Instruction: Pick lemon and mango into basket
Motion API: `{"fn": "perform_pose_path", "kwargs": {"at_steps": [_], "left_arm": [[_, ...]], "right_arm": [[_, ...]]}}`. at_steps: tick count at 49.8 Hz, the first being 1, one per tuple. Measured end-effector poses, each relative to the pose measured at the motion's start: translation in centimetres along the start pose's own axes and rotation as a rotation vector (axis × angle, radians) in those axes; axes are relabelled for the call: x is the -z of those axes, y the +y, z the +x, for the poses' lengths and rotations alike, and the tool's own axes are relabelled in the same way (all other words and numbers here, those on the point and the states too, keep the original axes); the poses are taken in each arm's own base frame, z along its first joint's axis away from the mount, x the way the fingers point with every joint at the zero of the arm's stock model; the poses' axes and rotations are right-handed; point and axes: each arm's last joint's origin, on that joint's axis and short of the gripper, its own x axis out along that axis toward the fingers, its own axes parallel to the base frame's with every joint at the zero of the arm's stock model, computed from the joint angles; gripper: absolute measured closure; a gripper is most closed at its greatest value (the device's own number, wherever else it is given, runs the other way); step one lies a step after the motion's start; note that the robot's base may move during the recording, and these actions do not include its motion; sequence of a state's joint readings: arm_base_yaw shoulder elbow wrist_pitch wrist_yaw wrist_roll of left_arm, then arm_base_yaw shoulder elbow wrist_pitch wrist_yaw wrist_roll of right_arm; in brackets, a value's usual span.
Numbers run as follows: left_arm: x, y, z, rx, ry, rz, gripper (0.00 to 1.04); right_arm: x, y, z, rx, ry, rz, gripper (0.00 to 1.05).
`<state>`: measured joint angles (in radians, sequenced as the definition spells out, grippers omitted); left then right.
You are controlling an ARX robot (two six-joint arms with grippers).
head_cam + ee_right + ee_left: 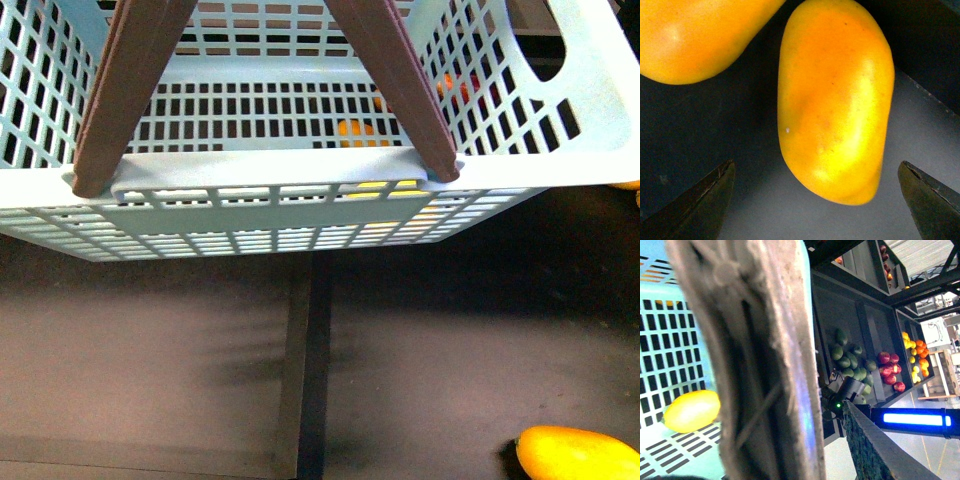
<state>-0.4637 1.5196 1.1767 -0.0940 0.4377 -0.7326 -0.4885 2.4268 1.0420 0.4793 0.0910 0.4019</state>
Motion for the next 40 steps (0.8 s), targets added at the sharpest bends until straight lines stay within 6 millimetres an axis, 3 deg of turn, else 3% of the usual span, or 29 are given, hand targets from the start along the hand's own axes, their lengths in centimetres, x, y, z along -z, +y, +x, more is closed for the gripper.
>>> {"fn": "perform_pose_path", "kwargs": {"at_steps": [15,29,36,40], "left_arm": [[0.0,0.0,0.0,0.005,0.005,0.000,0.77],[0.0,0.0,0.0,0.000,0.000,0.000,0.77],[0.0,0.0,0.0,0.001,0.001,0.000,0.77],[0.0,0.0,0.0,0.003,0.003,0.000,0.77]], "right_arm": [[-1.3,0.8,1.9,0.015,-0.023,0.046,0.09],[-1.1,1.3,3.7,0.045,-0.001,0.038,0.09],[-0.9,1.7,4.1,0.051,0.007,0.031,0.33],[-0.8,1.8,4.0,0.042,0.009,0.030,0.40]]}}
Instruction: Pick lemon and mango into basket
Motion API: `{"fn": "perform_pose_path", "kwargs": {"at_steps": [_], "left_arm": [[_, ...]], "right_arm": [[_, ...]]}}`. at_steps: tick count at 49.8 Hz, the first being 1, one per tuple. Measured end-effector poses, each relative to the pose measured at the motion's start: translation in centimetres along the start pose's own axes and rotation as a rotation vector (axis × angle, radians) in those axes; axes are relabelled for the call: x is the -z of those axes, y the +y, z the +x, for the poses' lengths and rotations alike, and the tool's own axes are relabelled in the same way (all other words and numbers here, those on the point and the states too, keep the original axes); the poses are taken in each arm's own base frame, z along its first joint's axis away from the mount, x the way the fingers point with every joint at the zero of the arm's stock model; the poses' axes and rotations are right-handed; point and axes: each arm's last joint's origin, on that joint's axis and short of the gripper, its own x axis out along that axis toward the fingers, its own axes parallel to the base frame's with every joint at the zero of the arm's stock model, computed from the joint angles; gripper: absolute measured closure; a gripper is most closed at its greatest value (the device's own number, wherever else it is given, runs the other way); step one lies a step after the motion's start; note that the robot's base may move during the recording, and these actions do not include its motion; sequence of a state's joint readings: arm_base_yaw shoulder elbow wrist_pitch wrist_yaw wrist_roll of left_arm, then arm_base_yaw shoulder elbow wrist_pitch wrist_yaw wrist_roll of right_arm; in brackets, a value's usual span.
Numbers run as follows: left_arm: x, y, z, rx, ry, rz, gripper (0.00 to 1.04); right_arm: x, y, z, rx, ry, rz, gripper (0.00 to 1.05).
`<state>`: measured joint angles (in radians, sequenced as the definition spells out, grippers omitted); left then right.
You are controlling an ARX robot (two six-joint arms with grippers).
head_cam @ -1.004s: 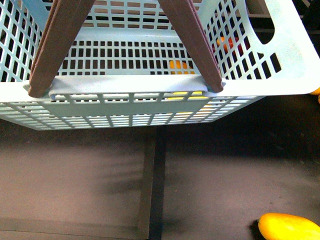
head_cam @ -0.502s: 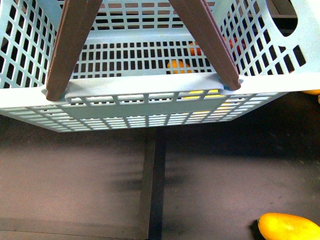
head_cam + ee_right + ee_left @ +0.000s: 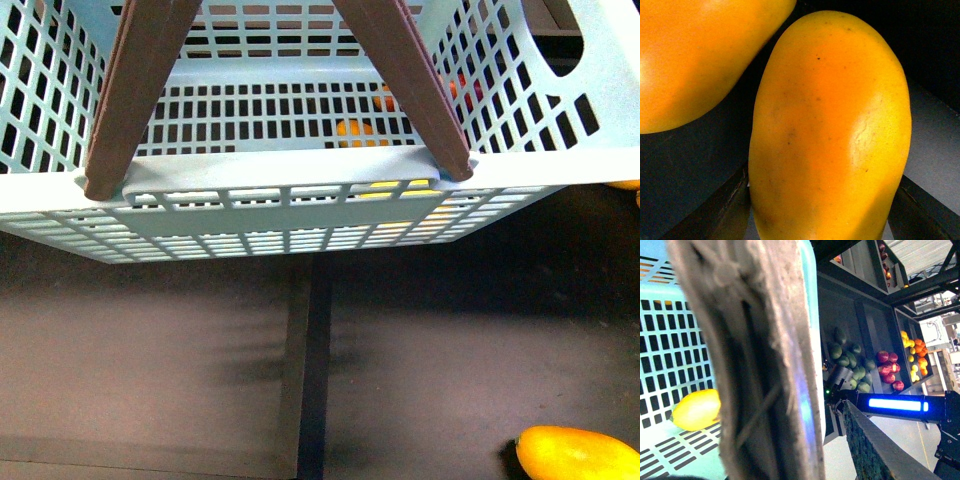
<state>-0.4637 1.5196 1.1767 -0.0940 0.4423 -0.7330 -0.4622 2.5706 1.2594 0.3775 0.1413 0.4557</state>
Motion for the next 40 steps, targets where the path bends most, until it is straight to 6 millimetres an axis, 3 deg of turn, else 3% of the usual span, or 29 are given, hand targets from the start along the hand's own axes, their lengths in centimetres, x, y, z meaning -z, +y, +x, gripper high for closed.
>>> {"fn": "perform_pose_path", "kwargs": {"at_steps": [6,12,23,34,40], "left_arm": [[0.0,0.0,0.0,0.000,0.000,0.000,0.77],[0.0,0.0,0.0,0.000,0.000,0.000,0.77],[0.0,0.0,0.0,-0.001,-0.001,0.000,0.77],[0.0,0.0,0.0,-0.002,-0.002,0.000,0.77],[0.0,0.0,0.0,0.000,0.000,0.000,0.77]], "right_arm": [[0.4,-0.1,-0.9,-0.046,0.017,-0.012,0.43],[0.4,0.0,-3.7,-0.145,0.028,-0.069,0.44],[-1.0,1.1,-11.5,-0.390,-0.041,-0.226,0.44],[-1.5,2.0,-20.6,-0.624,-0.137,-0.417,0.44],[-1.5,2.9,-27.4,-0.731,-0.250,-0.567,0.44]]}}
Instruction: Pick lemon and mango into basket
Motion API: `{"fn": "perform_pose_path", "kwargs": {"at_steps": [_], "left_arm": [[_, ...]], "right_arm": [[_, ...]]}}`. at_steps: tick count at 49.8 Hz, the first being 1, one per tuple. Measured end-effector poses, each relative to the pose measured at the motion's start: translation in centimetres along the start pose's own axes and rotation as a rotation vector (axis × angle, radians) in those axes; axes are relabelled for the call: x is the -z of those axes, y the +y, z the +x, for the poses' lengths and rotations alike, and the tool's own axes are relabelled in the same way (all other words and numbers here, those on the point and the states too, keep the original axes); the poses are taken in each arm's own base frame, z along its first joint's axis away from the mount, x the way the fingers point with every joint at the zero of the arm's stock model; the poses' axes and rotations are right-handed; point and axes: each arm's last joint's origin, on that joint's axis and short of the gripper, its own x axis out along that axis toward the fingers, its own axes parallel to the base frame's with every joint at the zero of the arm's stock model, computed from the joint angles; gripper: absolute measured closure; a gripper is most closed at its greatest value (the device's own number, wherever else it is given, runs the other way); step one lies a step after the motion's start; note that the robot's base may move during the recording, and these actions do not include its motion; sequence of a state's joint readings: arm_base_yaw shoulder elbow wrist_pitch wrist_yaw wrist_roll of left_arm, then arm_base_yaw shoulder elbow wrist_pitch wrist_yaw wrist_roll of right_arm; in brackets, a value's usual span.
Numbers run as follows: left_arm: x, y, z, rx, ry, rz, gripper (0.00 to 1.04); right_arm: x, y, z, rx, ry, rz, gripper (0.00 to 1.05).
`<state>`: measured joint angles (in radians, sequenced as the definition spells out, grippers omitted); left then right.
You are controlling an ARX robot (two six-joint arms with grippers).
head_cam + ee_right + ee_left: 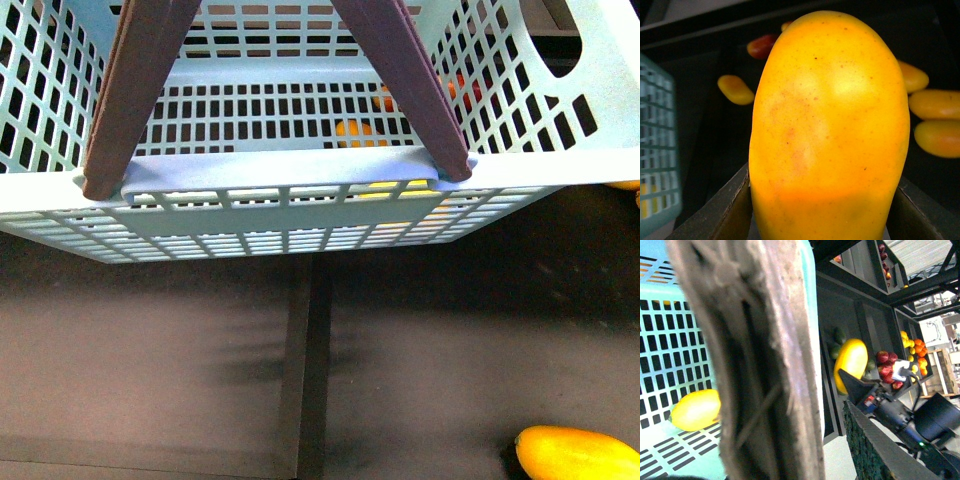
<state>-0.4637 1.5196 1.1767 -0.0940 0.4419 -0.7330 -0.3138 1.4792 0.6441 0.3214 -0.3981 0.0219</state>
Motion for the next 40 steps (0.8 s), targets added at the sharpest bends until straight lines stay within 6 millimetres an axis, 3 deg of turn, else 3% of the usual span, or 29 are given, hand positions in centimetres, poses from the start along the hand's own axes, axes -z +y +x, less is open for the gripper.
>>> {"fn": "perform_pose_path", "kwargs": {"at_steps": [5,11,15,29,33,40], "left_arm": [[0.0,0.0,0.0,0.000,0.000,0.000,0.77],[0.0,0.0,0.0,0.000,0.000,0.000,0.77],[0.0,0.0,0.0,-0.001,-0.001,0.000,0.77],[0.0,0.0,0.0,0.000,0.000,0.000,0.77],[0.0,0.0,0.0,-0.001,-0.001,0.000,0.77],[0.0,0.0,0.0,0.000,0.000,0.000,0.77]], "right_arm": [[-2.2,3.3,-2.2,-0.070,-0.088,-0.080,0.44],[-3.4,7.6,-3.3,-0.169,-0.146,-0.151,0.44],[-3.6,10.5,-2.8,-0.233,-0.150,-0.178,0.44],[-3.0,17.4,-0.2,-0.353,-0.121,-0.225,0.44],[-2.8,18.5,0.5,-0.367,-0.107,-0.229,0.44],[-2.5,19.1,1.1,-0.347,-0.094,-0.224,0.22]]}}
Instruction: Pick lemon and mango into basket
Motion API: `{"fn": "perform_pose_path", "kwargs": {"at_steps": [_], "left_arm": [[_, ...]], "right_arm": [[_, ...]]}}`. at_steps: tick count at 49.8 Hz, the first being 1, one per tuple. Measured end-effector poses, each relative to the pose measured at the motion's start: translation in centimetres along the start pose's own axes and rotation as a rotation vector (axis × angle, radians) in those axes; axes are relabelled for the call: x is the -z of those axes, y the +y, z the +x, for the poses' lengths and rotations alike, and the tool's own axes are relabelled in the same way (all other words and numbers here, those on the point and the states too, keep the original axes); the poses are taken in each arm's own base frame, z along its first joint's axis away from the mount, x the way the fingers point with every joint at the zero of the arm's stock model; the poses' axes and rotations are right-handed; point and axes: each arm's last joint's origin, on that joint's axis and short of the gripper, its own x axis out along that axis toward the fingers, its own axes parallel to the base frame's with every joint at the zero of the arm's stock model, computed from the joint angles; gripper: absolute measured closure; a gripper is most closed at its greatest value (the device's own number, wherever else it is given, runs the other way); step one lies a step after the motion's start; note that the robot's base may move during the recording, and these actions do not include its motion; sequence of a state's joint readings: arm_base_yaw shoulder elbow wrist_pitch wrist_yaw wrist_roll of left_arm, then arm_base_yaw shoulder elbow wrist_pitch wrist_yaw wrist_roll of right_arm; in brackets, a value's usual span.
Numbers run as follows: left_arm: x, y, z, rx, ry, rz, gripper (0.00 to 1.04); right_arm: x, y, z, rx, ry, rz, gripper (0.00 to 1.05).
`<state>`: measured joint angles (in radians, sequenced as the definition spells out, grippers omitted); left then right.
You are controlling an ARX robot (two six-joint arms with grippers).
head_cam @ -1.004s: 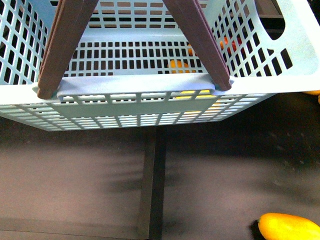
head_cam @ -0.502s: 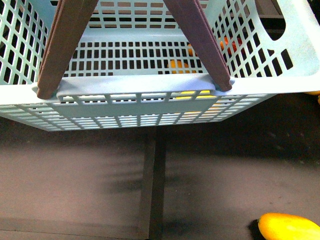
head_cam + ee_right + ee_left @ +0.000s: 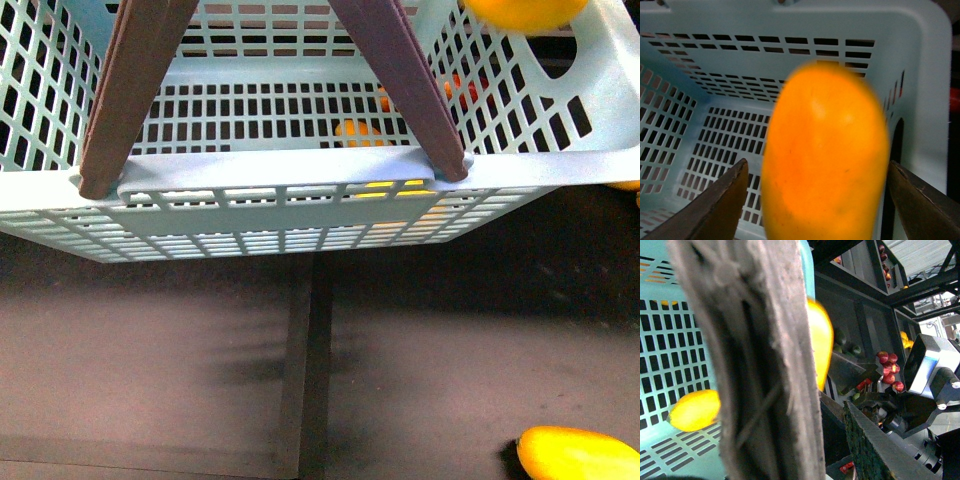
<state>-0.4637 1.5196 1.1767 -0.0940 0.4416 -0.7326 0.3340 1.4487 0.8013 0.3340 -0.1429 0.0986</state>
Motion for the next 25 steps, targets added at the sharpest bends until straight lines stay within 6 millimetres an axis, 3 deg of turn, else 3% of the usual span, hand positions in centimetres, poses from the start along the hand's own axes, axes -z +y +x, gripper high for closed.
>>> {"fn": "perform_pose_path", "kwargs": {"at_steps": [4,11,18,25], "left_arm": [[0.0,0.0,0.0,-0.001,-0.001,0.000,0.77],[0.0,0.0,0.1,0.000,0.003,-0.003,0.77],[0.0,0.1,0.0,-0.006,-0.004,-0.006,0.77],[-0.1,0.1,0.0,-0.012,-0.009,0.000,0.77]], "right_arm": [[-0.3,-0.4,-0.3,0.027,-0.015,0.018,0.08],[-1.1,-1.4,-1.8,0.099,-0.061,0.050,0.09],[-1.7,-2.9,-4.7,0.237,-0.118,0.071,0.09],[-1.3,-3.5,-6.9,0.422,-0.326,0.002,0.25]]}}
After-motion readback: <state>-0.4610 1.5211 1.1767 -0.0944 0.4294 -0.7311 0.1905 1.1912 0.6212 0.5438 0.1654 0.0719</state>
